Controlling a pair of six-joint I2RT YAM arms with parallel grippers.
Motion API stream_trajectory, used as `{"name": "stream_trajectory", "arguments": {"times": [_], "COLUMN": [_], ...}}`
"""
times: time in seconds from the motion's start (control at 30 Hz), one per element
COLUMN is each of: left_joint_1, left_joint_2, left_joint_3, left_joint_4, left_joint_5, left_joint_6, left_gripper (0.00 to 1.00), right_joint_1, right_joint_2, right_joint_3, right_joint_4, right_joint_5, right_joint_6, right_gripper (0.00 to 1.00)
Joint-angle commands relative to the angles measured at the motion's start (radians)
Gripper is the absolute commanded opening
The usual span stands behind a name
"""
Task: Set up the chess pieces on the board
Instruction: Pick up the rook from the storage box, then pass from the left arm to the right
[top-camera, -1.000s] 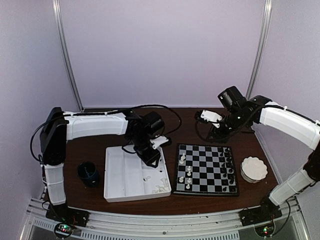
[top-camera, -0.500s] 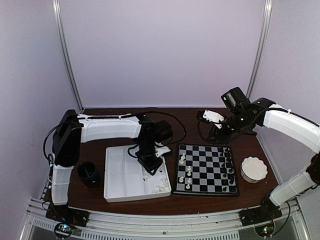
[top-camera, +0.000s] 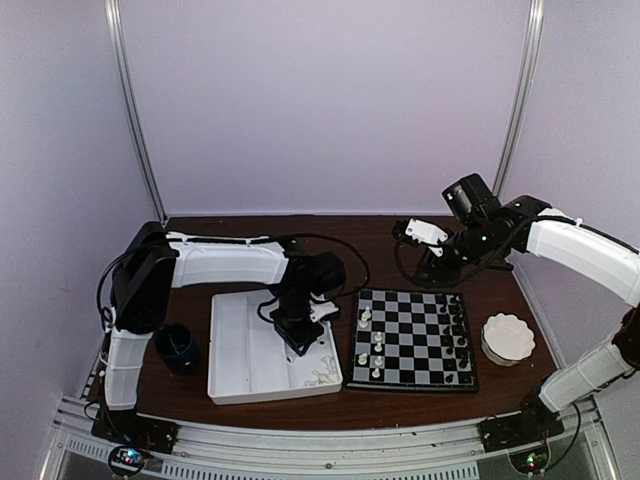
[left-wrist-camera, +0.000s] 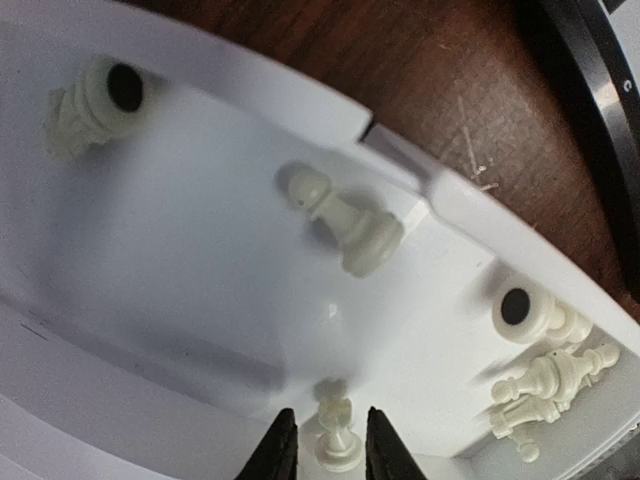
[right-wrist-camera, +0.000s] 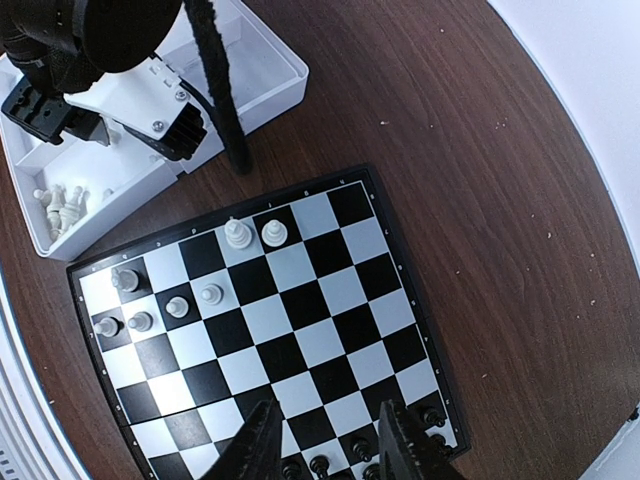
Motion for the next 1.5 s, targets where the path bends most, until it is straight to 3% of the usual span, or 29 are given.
{"name": "stream_trajectory", "arguments": {"times": [0.0, 0.33, 0.57, 0.87, 1.03, 1.17, 1.47], "left_joint_1": [-0.005, -0.005, -0.006, 0.003, 0.016, 0.034, 0.037], "left_joint_2": [0.019, 0.033, 0.035, -0.134, -0.342, -0.503, -0.632], "left_joint_3": [-0.023, -0.049, -0.048, -0.031, -0.145, -0.222, -0.355], "left_joint_4": [0.033, 0.044, 0.06, 0.104, 0.349, 0.589, 1.173], "left_joint_5": [-0.013, -0.018, 0.004, -0.029, -0.11, -0.121, 0.065], "left_joint_6": [-0.01, -0.021, -0.02, -0.035, -0.079, -0.119, -0.242], "left_gripper": [0.24, 0.24, 0.12, 0.1, 0.09, 0.09, 0.09], "right_joint_1": [-0.008, -0.008, -0.008, -0.01, -0.019, -0.019, -0.003], "right_joint_2": [-0.008, 0.006, 0.007, 0.0, 0.009, 0.034, 0.101], "right_joint_3": [-0.005, 0.004, 0.013, 0.058, 0.094, 0.117, 0.277], "right_joint_4": [0.011, 0.004, -0.001, -0.04, -0.047, -0.039, 0.003], "right_joint_5": [-0.001, -0.009, -0.01, -0.005, -0.055, -0.212, -0.529], "right_joint_6": [0.006, 0.009, 0.011, 0.01, 0.04, 0.09, 0.208], "right_gripper": [0.35, 0.35, 0.35, 0.35, 0.35, 0.35, 0.41]}}
